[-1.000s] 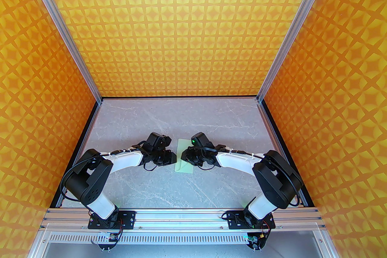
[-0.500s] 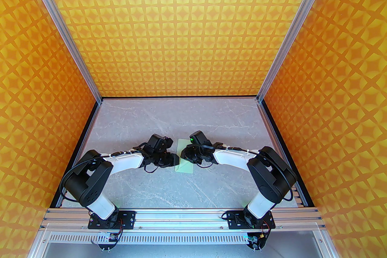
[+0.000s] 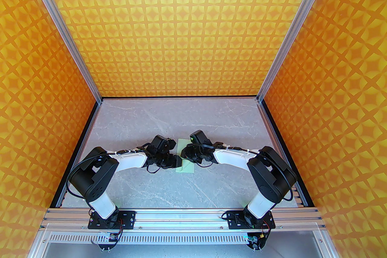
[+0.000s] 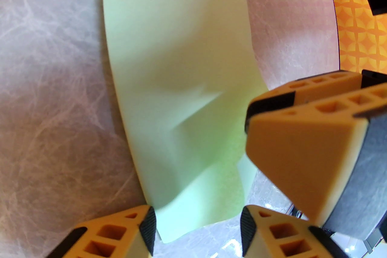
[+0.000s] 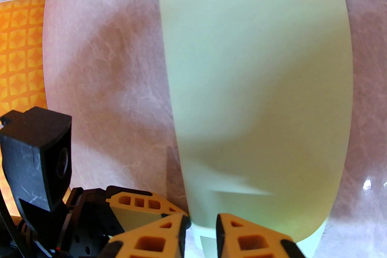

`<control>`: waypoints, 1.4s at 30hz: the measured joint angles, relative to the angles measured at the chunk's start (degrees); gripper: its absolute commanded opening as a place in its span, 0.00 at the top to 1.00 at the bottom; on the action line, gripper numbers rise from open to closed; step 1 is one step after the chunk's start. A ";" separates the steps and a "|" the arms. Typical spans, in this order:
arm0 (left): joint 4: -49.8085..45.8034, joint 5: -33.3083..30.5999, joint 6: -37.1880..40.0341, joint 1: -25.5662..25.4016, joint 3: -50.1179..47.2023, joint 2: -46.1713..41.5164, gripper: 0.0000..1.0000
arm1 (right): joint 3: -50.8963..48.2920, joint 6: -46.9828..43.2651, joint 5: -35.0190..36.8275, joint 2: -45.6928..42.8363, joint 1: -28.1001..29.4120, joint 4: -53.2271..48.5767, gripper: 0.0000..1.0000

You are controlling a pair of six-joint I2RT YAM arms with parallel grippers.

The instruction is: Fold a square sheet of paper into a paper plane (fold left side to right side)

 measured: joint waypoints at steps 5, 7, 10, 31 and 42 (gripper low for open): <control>-0.11 -0.63 0.09 0.00 0.70 0.96 0.69 | 0.00 0.00 0.28 -0.04 0.00 -0.87 0.74; -0.13 -1.03 -0.04 0.00 0.79 1.44 0.71 | -0.09 -0.07 1.14 -0.96 0.00 -2.16 0.73; -0.07 -1.29 -0.70 -0.04 0.79 1.75 0.74 | -0.66 -0.55 2.73 -4.42 -0.07 -4.59 0.70; -2.86 -5.20 -4.20 -4.57 1.03 -2.67 0.45 | -14.82 -0.81 4.50 -18.51 -3.50 -9.53 0.62; -9.99 -11.17 -2.99 -5.40 4.81 -0.55 0.44 | -14.82 -0.81 3.98 -18.51 -3.50 -8.35 0.62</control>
